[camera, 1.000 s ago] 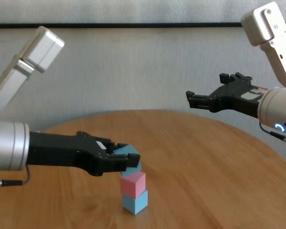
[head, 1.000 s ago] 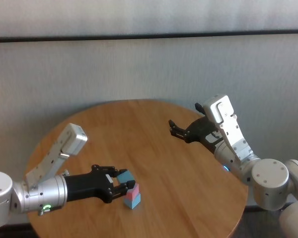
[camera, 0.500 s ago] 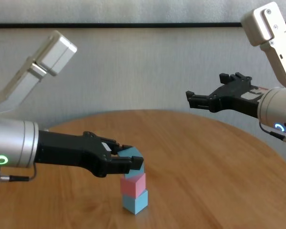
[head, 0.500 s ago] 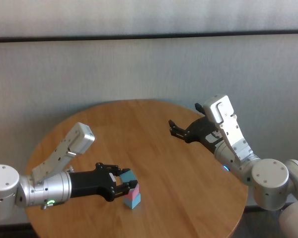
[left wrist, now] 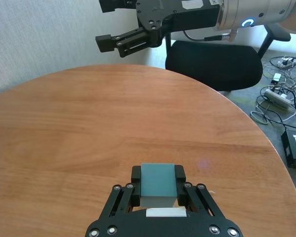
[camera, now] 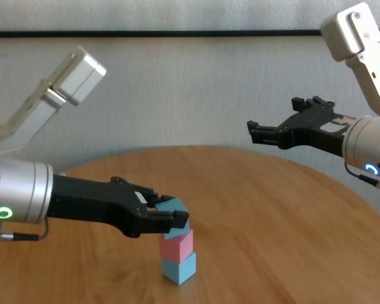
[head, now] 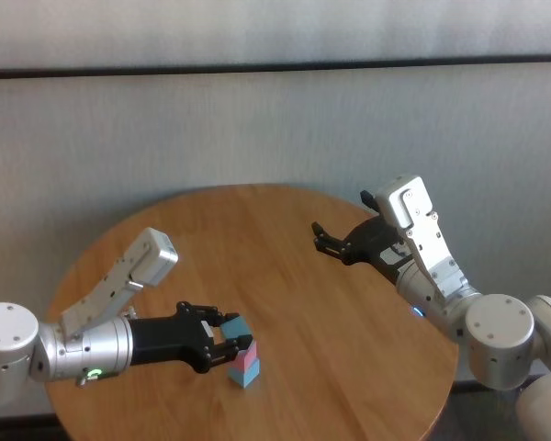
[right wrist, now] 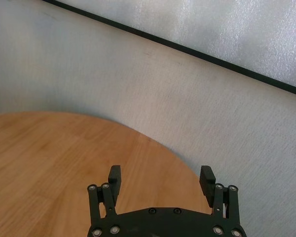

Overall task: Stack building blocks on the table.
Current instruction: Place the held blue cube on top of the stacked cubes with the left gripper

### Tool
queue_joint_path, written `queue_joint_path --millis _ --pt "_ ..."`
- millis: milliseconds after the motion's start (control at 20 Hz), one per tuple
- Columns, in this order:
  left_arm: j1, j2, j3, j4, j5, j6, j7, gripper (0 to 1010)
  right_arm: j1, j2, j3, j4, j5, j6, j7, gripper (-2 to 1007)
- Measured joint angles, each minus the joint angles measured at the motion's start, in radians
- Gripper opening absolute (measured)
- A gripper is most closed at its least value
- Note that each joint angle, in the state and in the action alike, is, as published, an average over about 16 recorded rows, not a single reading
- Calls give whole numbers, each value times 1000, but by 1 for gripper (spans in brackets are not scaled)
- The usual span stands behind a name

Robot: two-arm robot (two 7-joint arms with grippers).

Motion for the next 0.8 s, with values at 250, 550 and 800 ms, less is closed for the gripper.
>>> queue_joint_path --millis 250,550,800 --pt "-10 -5 6 14 2 -3 -5 407 0 0 0 0 0 0 0 1005" --pt "-24 -15 15 35 4 -9 -13 407 0 0 0 0 0 0 0 1005" --pt "-34 -24 21 51 7 -13 -18 407 0 0 0 0 0 0 0 1005"
